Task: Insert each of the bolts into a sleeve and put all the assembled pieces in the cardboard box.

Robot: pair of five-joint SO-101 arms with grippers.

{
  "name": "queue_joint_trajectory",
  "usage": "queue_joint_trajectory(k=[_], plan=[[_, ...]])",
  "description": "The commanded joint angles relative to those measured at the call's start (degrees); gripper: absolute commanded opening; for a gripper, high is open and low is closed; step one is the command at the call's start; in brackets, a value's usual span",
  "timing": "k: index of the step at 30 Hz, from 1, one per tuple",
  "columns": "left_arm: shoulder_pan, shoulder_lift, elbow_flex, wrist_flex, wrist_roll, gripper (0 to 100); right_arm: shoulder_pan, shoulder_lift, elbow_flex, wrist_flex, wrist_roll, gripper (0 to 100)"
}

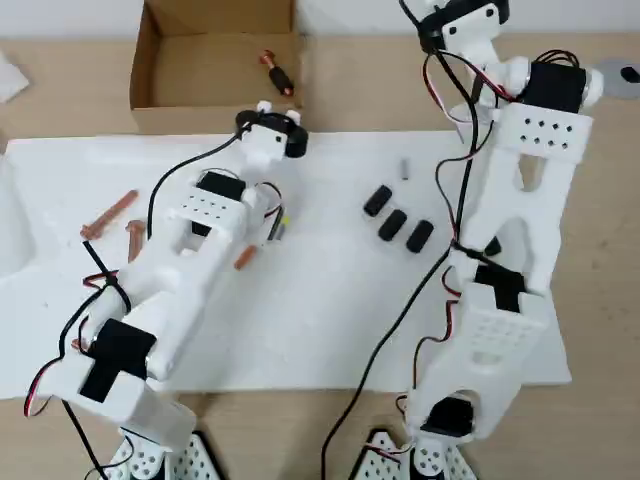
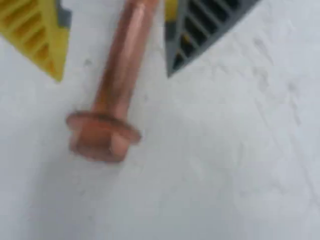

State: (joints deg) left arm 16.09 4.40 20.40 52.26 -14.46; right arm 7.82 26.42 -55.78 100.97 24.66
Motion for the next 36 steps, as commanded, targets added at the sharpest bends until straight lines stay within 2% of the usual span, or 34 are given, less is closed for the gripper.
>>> queue_joint_trajectory(k=[1, 10, 18, 24, 30, 36], plan=[[-0.26, -0.22, -0.97, -2.2, -0.79, 15, 1.01, -4.09, 0.13, 1.41, 0.53, 22.4], [-0.35, 0.48, -0.7, -2.11, -2.64, 15, 0.92, -4.0, 0.13, 1.41, 0.53, 22.4], [-0.35, 9.45, -4.22, -1.76, -2.55, 15, 0.92, -4.18, 0.13, 1.41, 0.53, 22.4], [-0.26, 10.24, -6.95, 2.02, -2.73, 14, 0.92, -4.18, 0.13, 1.41, 0.53, 22.4], [-0.18, 10.24, -7.03, 2.11, -2.73, 2, 0.92, -4.09, 0.13, 1.41, 0.53, 22.4], [-0.18, 9.8, -7.47, 3.96, -2.55, 1, 0.92, -4.0, 0.13, 1.41, 0.44, 22.4]])
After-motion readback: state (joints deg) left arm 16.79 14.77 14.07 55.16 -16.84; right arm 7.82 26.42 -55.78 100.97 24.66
